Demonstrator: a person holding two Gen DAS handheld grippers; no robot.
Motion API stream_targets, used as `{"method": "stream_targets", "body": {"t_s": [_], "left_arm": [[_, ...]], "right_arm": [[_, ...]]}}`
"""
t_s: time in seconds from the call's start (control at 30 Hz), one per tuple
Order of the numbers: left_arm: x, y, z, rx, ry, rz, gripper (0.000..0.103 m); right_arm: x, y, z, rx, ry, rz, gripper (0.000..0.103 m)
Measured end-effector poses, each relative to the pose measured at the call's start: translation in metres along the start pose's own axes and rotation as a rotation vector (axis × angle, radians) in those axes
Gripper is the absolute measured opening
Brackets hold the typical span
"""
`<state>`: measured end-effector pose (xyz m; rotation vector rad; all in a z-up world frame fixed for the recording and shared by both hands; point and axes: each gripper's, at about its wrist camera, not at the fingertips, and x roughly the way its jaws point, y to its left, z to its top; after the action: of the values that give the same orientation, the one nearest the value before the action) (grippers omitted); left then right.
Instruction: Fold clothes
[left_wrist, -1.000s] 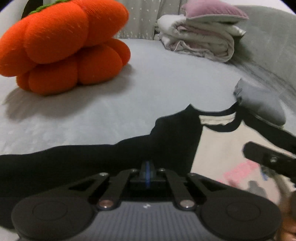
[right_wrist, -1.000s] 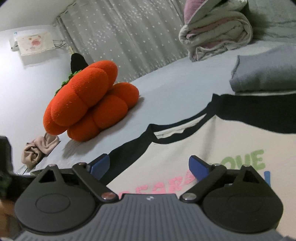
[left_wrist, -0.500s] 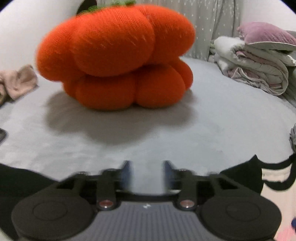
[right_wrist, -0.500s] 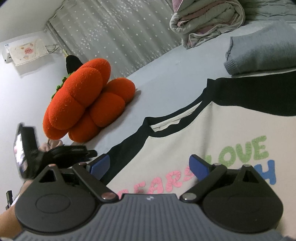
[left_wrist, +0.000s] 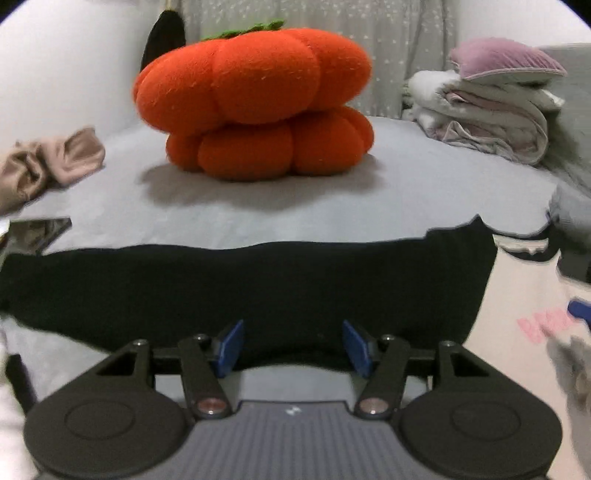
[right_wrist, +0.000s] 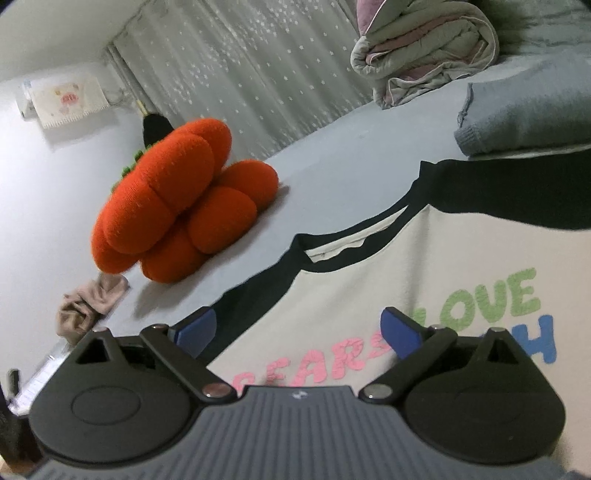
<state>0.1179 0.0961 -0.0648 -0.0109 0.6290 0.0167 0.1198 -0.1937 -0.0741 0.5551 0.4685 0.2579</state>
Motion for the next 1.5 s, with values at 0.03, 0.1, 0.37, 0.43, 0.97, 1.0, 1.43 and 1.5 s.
{"method": "stream_targets", "body": {"t_s": [0.03,0.1,0.37,0.43,0.97,1.0,1.43,1.5], "left_arm": [[-0.003,0.000,-0.002,-0.005,0.005,0.001,0.060],[-0.010,0.000,-0.005,-0.016,0.014,0.003,0.061],[-0.048,0.011,-0.029,-0.108,0.009,-0.026,0.061],[-0.059,0.018,-0.021,-0.150,0.033,-0.047,0.061],[0.027,0.091,0.089,0.096,0.223,-0.178,0.039],[0.039,0.098,0.084,0.089,0.222,-0.203,0.038],[0.061,0.144,0.056,-0.210,0.182,-0.347,0.031],[0.062,0.147,0.058,-0.219,0.183,-0.353,0.031]], "right_arm": [[-0.004,-0.004,0.000,0.022,-0.012,0.023,0.098],[-0.012,-0.012,-0.001,0.067,-0.037,0.069,0.098],[-0.055,-0.011,-0.013,0.046,-0.038,0.069,0.098],[-0.060,-0.001,-0.016,-0.012,-0.016,0.051,0.098],[0.002,0.145,-0.048,-0.691,0.159,0.197,0.053],[0.010,0.154,-0.049,-0.721,0.174,0.208,0.051],[0.089,0.198,-0.085,-1.090,0.356,0.218,0.022],[0.093,0.199,-0.085,-1.094,0.354,0.212,0.017]]}}
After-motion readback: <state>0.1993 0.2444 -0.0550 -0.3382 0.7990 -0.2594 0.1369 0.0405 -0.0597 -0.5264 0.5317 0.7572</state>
